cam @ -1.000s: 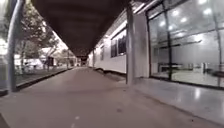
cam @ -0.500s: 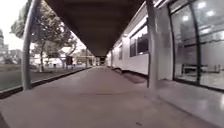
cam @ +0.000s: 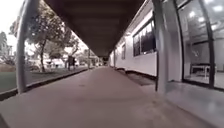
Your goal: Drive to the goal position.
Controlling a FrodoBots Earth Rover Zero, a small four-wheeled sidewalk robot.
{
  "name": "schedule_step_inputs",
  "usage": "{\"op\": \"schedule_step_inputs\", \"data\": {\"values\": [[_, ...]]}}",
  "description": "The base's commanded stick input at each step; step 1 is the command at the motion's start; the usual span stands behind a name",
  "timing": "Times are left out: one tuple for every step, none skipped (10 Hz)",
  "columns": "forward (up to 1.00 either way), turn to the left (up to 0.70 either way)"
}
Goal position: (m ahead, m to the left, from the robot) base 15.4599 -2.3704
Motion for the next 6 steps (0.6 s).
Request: {"op": "schedule_step_inputs", "data": {"values": [[0.70, 0.00], [0.70, 0.00], [0.70, 0.00], [0.70, 0.00], [0.70, 0.00], [0.70, 0.00]]}}
